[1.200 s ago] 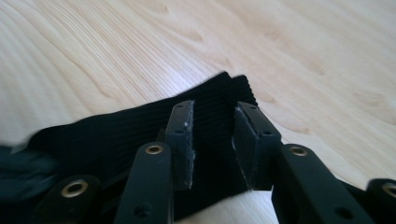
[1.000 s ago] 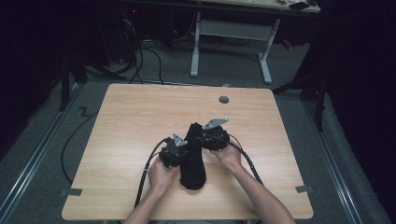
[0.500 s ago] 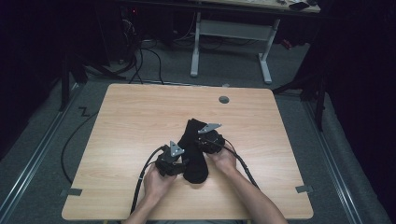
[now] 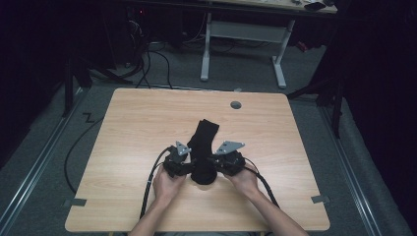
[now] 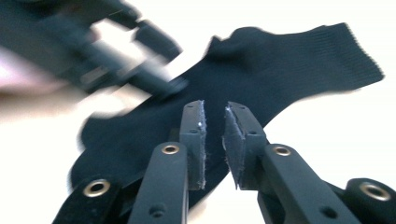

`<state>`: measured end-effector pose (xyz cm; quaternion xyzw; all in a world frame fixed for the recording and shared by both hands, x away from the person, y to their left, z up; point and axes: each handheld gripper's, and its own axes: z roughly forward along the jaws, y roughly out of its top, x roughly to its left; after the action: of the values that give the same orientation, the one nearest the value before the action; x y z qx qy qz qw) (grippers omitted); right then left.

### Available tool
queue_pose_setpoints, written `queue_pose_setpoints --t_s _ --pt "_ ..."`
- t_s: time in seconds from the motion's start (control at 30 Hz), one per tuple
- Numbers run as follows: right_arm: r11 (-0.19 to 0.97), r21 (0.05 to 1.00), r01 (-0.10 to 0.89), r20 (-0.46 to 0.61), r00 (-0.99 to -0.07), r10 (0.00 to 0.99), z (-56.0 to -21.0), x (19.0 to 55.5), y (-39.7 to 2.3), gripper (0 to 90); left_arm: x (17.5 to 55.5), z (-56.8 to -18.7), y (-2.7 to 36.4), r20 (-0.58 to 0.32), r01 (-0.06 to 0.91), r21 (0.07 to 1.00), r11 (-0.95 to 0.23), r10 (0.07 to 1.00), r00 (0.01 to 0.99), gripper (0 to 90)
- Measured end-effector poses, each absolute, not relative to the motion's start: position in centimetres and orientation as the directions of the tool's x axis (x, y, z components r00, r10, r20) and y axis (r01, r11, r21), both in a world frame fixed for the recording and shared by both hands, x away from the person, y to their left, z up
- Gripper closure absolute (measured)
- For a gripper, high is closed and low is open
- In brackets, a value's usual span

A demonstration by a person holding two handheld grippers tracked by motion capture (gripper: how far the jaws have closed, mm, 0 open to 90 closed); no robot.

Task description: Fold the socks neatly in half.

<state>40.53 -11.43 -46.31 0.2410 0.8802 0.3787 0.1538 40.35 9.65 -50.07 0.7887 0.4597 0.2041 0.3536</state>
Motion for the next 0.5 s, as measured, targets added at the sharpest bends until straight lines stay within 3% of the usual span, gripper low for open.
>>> queue_pose_setpoints --t_s 0.17,0.3,0.5 --pt "0.601 0.734 0.316 -0.042 -0.863 0.504 -47.1 38.6 -11.3 79.7 40.5 -50.1 9.9 -0.008 0.586 0.749 -0.309 0.880 0.475 50.2" --pt "0.608 0.722 0.330 -0.024 -0.866 0.499 -48.2 38.6 -10.4 74.1 40.0 -49.7 10.1 -0.008 0.591 0.746 -0.307 0.883 0.469 48.1" --pt "0.635 0.694 0.341 -0.025 -0.869 0.494 -49.2 38.9 -9.8 76.0 36.9 -48.4 10.3 -0.009 0.552 0.768 -0.323 0.857 0.515 44.9"
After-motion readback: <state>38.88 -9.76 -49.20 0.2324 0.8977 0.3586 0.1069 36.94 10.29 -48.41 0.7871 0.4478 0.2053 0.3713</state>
